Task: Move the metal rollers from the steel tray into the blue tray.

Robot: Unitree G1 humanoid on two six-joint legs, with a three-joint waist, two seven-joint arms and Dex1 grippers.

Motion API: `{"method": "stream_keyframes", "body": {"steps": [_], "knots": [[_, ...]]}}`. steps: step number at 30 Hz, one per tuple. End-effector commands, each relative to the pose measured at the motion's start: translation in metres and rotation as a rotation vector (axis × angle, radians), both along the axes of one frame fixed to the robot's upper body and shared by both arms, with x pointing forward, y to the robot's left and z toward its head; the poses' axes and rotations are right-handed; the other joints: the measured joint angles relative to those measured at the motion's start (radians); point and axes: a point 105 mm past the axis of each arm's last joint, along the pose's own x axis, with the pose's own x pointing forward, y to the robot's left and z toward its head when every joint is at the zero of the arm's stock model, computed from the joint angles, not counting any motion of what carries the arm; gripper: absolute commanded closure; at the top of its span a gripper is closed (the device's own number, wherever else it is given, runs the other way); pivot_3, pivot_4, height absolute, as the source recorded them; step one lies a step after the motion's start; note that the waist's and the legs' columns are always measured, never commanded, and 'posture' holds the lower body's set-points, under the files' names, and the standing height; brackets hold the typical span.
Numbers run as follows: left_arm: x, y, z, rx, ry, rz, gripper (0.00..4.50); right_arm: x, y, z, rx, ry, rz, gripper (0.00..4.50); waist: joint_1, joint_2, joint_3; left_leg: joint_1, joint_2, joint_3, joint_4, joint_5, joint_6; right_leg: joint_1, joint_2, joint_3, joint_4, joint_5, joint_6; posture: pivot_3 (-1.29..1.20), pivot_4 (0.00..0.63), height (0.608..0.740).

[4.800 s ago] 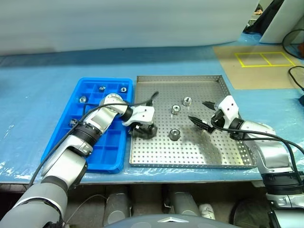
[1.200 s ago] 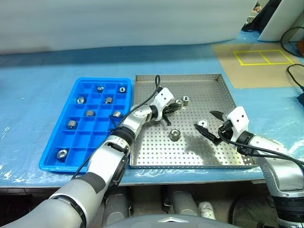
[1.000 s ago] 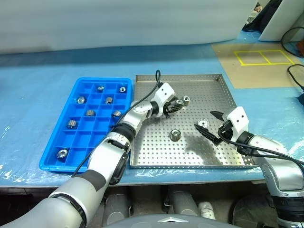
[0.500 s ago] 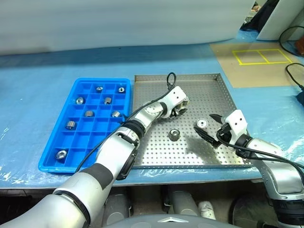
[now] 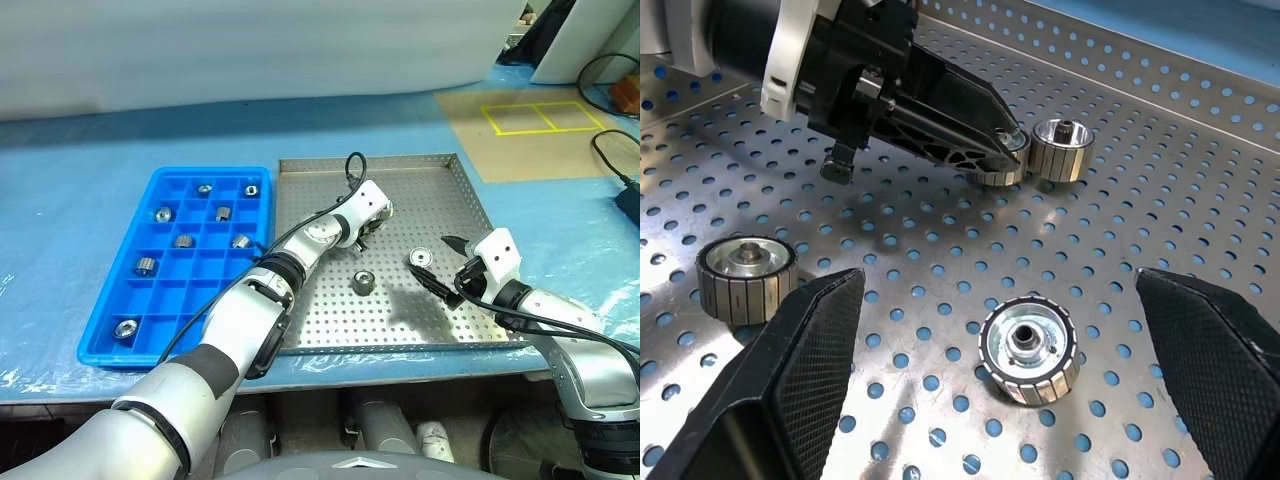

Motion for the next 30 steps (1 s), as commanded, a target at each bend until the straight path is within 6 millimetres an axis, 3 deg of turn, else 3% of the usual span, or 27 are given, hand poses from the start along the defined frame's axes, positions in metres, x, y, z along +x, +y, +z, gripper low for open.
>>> {"method": "stream_keyframes", "body": {"steps": [1,6,13,16,21,24,30], "knots": [[-0.008,-0.009,0.010,-0.131,0.042,-0.072,3.42,0.007,0.010,0.030,0.097,-0.104,0.015,0.00,0.000,0.000,0.000,0.000,0.000,0.000,0.000,0.000,0.000,0.000,0.000,0.000,0.000,0.000,0.000,-0.47,0.150,0.740],[-0.001,0.014,0.054,-0.377,-0.052,-0.115,3.42,0.024,0.021,0.077,0.452,-0.126,0.011,0.00,-0.006,0.001,0.000,-0.004,0.000,0.000,0.000,0.000,0.000,-0.004,0.000,0.000,0.001,0.005,-0.007,-0.42,0.150,0.740],[-0.016,0.036,0.099,-0.505,-0.334,-0.178,3.42,0.061,0.018,0.076,0.880,0.153,-0.123,0.00,0.014,0.002,-0.001,-0.003,0.002,0.000,-0.003,0.000,0.000,-0.005,0.000,0.000,0.002,0.005,-0.009,-0.34,0.150,0.740],[-0.026,0.032,0.106,-0.484,-0.424,-0.213,3.42,0.068,0.026,0.094,1.137,0.217,-0.060,0.00,0.022,0.004,0.000,-0.004,0.002,0.002,-0.003,0.000,0.000,-0.006,0.000,0.001,0.002,0.005,-0.009,-0.32,0.150,0.740],[-0.041,0.018,0.100,-0.453,-0.451,-0.292,3.42,0.075,0.031,0.110,1.271,0.245,-0.016,0.00,0.044,0.004,0.000,-0.002,0.001,0.003,-0.004,0.002,-0.002,-0.007,-0.001,0.002,0.005,0.005,-0.009,-0.31,0.150,0.740],[-0.045,0.014,0.098,-0.446,-0.459,-0.307,3.42,0.081,0.035,0.107,1.258,0.262,-0.044,0.00,0.054,0.004,0.000,-0.001,0.001,0.004,-0.005,0.003,-0.003,-0.007,-0.001,0.003,0.006,0.005,-0.009,-0.31,0.150,0.740],[-0.046,0.013,0.099,-0.437,-0.472,-0.299,3.42,0.083,0.036,0.102,1.220,0.250,-0.076,1.85,0.057,0.004,0.000,0.001,0.001,0.005,-0.005,0.004,-0.006,-0.008,-0.001,0.005,0.010,0.005,-0.010,-0.30,0.150,0.740]]}}
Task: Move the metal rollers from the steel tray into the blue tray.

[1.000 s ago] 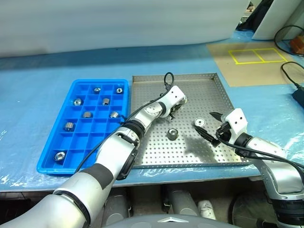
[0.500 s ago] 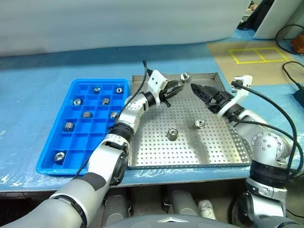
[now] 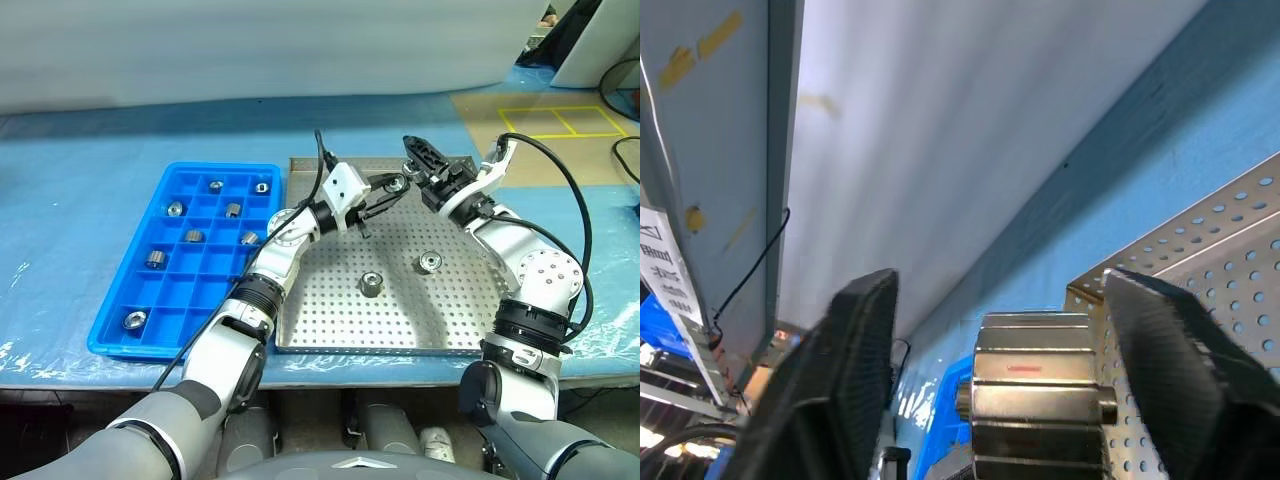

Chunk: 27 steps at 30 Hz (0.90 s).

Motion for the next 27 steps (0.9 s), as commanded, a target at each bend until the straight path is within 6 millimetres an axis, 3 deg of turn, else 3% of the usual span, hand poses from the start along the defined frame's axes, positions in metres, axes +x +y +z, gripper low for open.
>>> {"method": "stream_keyframes", "body": {"steps": [1,4,9,13,18,21,27], "knots": [[-0.003,0.000,0.021,-0.047,-0.082,0.012,3.42,-0.001,-0.004,0.009,-0.016,-0.043,-0.031,2.26,0.001,0.000,0.000,0.000,0.000,0.000,0.000,0.000,-0.001,0.000,0.000,0.000,0.001,0.000,0.000,-0.30,0.150,0.740],[0.000,0.004,0.026,-0.058,-0.102,0.043,3.42,0.002,-0.012,0.007,-0.033,-0.042,-0.078,3.22,0.001,0.000,0.000,0.001,0.000,0.000,0.000,0.001,-0.002,0.000,0.000,0.000,0.001,0.000,0.000,-0.30,0.150,0.740],[0.014,0.027,0.034,-0.121,-0.069,0.144,3.42,0.004,-0.020,0.017,-0.009,-0.093,-0.117,3.26,0.002,0.000,0.000,0.001,0.000,0.000,-0.001,0.001,-0.001,0.000,0.000,0.000,0.001,0.000,0.000,-0.28,0.150,0.740],[0.035,0.077,0.047,-0.312,0.088,0.283,3.42,0.008,-0.041,0.038,0.143,-0.179,-0.209,3.26,0.000,0.000,0.000,0.000,0.000,0.000,-0.001,0.001,-0.002,-0.002,0.000,0.001,0.002,0.000,-0.001,-0.25,0.150,0.740],[0.045,0.156,0.042,-0.472,0.226,0.522,3.42,0.003,-0.061,0.071,0.459,-0.315,-0.208,3.26,0.001,0.000,0.000,0.000,0.001,0.001,-0.003,0.004,-0.006,-0.008,0.001,0.001,0.009,-0.004,-0.006,-0.18,0.150,0.740],[0.032,0.192,0.037,-0.472,0.208,0.663,3.42,0.006,-0.059,0.078,0.501,-0.339,-0.170,3.26,0.006,0.000,0.000,-0.004,0.001,0.000,-0.004,0.004,-0.006,-0.011,0.002,0.000,0.008,-0.004,-0.006,-0.15,0.150,0.740],[-0.014,0.195,0.033,-0.261,0.191,0.520,3.42,0.010,-0.019,0.067,0.314,-0.319,-0.024,3.26,0.032,-0.003,0.001,-0.007,0.002,0.000,-0.003,0.003,-0.005,-0.014,0.002,0.000,0.008,-0.005,-0.007,-0.10,0.150,0.740]]}}
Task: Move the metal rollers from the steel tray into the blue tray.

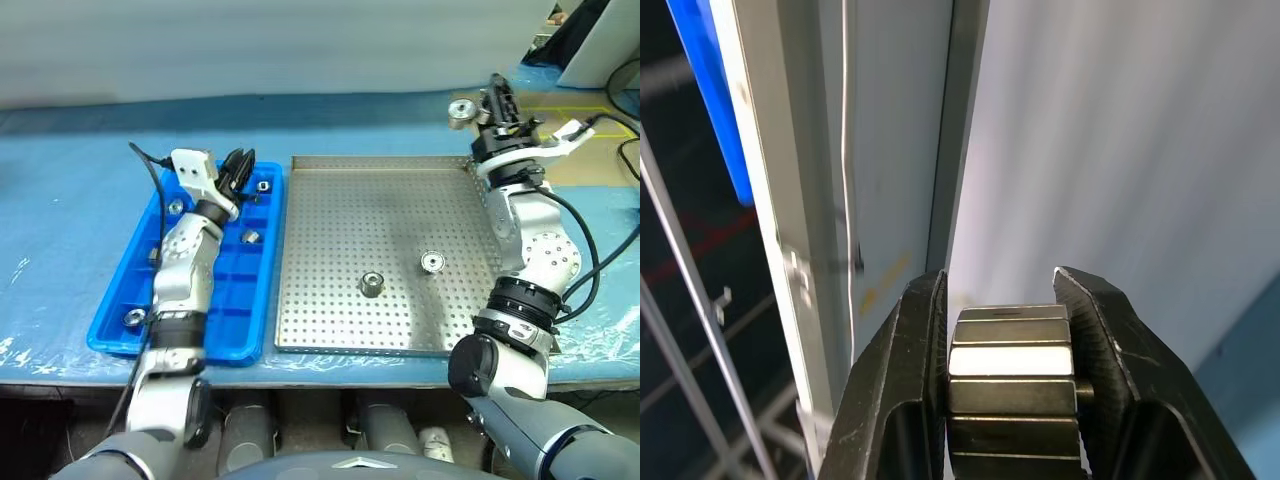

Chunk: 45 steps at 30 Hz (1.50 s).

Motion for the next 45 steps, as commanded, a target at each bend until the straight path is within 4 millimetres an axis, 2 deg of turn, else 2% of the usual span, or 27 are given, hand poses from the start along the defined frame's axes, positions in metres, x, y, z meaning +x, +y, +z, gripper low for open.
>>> {"method": "stream_keyframes", "body": {"steps": [1,8,13,17,21,25,30,32,35,38,45], "knots": [[-0.025,0.004,0.020,0.098,-0.056,-0.069,3.42,-0.004,0.017,0.004,-0.088,-0.050,0.063,3.26,0.007,0.000,0.000,0.000,0.000,0.000,0.000,0.000,0.000,0.000,0.000,0.000,0.000,0.000,0.000,-0.07,0.150,0.740],[-0.066,0.046,0.005,0.322,0.034,-0.018,3.42,-0.008,0.057,-0.008,-0.278,-0.103,0.212,3.26,0.029,0.000,0.000,0.002,0.000,0.000,-0.001,0.000,-0.007,0.001,0.000,0.000,0.001,0.000,0.000,0.02,0.150,0.740],[-0.090,0.071,-0.006,0.406,0.118,0.036,3.42,-0.006,0.093,-0.030,-0.593,-0.147,0.261,3.26,0.040,-0.001,0.000,0.003,0.000,-0.001,-0.003,0.001,-0.009,0.000,0.001,0.000,0.001,0.000,0.000,0.10,0.150,0.740],[-0.105,0.075,-0.020,0.441,0.181,0.051,3.42,-0.005,0.116,-0.039,-0.749,-0.217,0.294,3.26,0.056,-0.002,0.001,0.003,0.000,-0.001,-0.002,0.001,-0.009,0.001,0.000,0.000,0.001,0.000,0.000,0.15,0.150,0.740],[-0.117,0.077,-0.049,0.558,0.279,0.061,3.42,-0.006,0.137,-0.041,-0.804,-0.277,0.334,3.26,0.067,-0.003,0.001,0.003,0.000,-0.002,-0.003,0.001,-0.009,0.001,0.000,0.000,0.001,0.000,0.000,0.18,0.150,0.740],[-0.115,0.082,-0.060,0.614,0.292,0.107,3.42,-0.009,0.148,-0.046,-0.834,-0.310,0.364,3.26,0.086,-0.003,0.001,0.004,0.001,-0.002,-0.003,0.001,-0.009,0.001,0.001,0.000,0.002,0.000,0.000,0.19,0.150,0.740],[-0.096,0.086,-0.064,0.644,0.246,0.191,3.42,-0.012,0.151,-0.047,-0.836,-0.319,0.373,3.26,0.093,-0.004,0.001,0.006,0.000,-0.002,-0.003,0.001,-0.009,0.004,0.001,0.000,0.002,0.000,0.000,0.18,0.150,0.740],[-0.088,0.083,-0.060,0.617,0.212,0.215,2.81,-0.014,0.152,-0.047,-0.835,-0.321,0.378,3.26,0.092,-0.004,0.000,0.007,0.000,-0.002,-0.002,0.001,-0.010,0.004,0.001,0.001,0.003,0.000,0.000,0.17,0.150,0.740],[-0.079,0.078,-0.045,0.490,0.165,0.224,1.87,-0.020,0.155,-0.054,-0.861,-0.327,0.394,3.26,0.089,-0.005,0.000,0.008,0.000,-0.002,-0.002,0.002,-0.012,0.004,0.001,0.001,0.005,0.000,0.000,0.15,0.150,0.740],[-0.081,0.073,-0.035,0.387,0.153,0.149,1.87,-0.028,0.169,-0.057,-0.877,-0.354,0.430,3.26,0.082,-0.005,0.000,0.008,0.001,-0.002,-0.002,0.005,-0.016,0.004,0.001,0.001,0.007,-0.001,-0.001,0.15,0.150,0.740],[-0.085,0.065,-0.031,0.337,0.169,0.058,1.87,-0.037,0.194,-0.060,-0.899,-0.400,0.481,3.26,0.085,-0.006,0.000,0.011,0.001,-0.002,-0.003,0.005,-0.016,0.003,0.001,0.000,0.012,-0.003,-0.005,0.16,0.150,0.740]]}}
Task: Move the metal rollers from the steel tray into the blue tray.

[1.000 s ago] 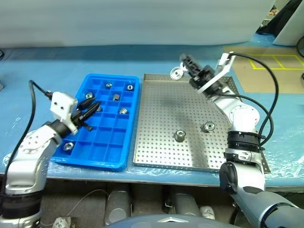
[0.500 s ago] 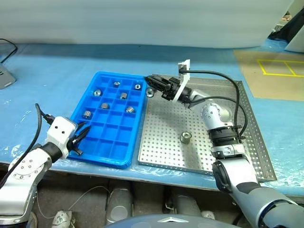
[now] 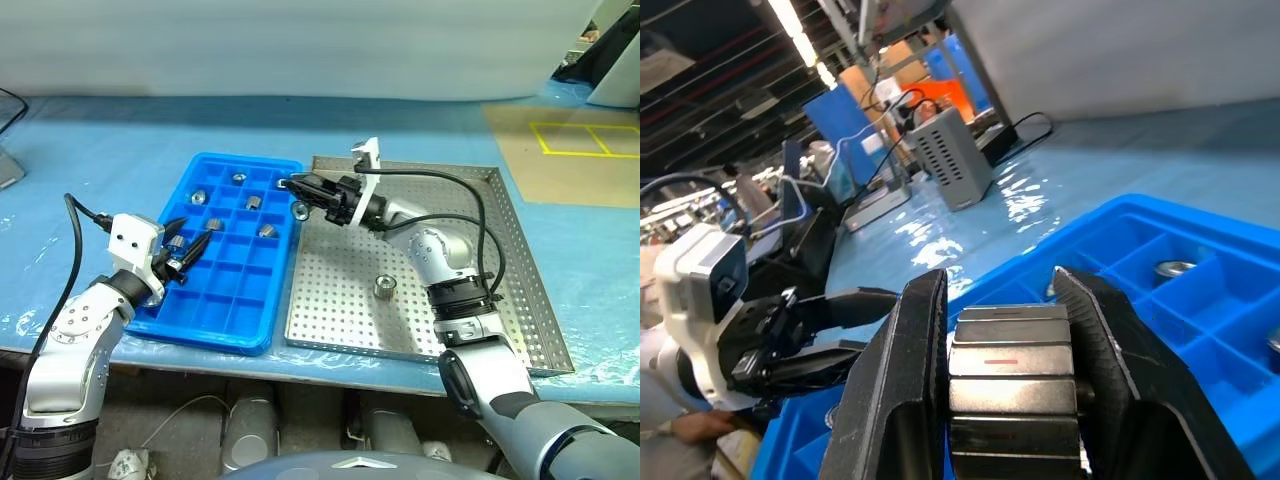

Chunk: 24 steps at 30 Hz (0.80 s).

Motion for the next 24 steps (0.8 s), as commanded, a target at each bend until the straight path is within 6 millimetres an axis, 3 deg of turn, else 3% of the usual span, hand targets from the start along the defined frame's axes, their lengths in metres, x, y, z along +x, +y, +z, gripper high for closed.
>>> {"method": "stream_keyframes", "body": {"steps": [1,6,13,17,24], "knots": [[-0.005,-0.002,0.015,-0.004,-0.042,-0.028,1.87,-0.010,0.012,0.018,0.026,-0.079,0.054,3.26,0.001,0.000,0.000,0.000,0.000,0.000,0.000,0.000,0.000,0.000,0.000,0.000,0.000,0.000,0.000,0.16,0.150,0.740],[-0.002,0.005,0.020,-0.044,-0.083,0.034,1.87,-0.014,0.023,0.019,0.041,-0.064,0.085,3.26,0.003,-0.002,0.000,0.001,0.000,0.000,0.000,0.000,0.000,0.002,0.000,0.000,0.000,0.000,0.000,0.16,0.150,0.740],[-0.009,0.025,0.028,-0.062,-0.083,0.040,1.87,-0.006,0.055,0.016,0.026,-0.066,0.042,3.26,-0.004,-0.003,0.000,0.002,0.000,0.000,-0.002,0.001,-0.002,0.001,0.000,0.000,0.001,0.000,0.000,0.17,0.150,0.740],[-0.012,0.022,0.030,-0.051,-0.071,0.016,1.87,-0.004,0.073,0.010,-0.020,-0.109,0.034,3.26,0.001,-0.003,0.000,0.003,0.000,0.000,-0.004,0.002,-0.003,0.001,0.000,0.000,0.001,-0.001,-0.001,0.19,0.150,0.740],[-0.005,-0.003,0.016,0.003,-0.069,-0.019,1.87,0.006,0.070,0.049,0.234,0.044,0.027,3.26,0.006,-0.007,0.001,0.002,0.000,-0.001,-0.003,0.002,-0.003,0.002,0.000,0.000,0.001,-0.001,-0.001,0.17,0.150,0.740]]}}
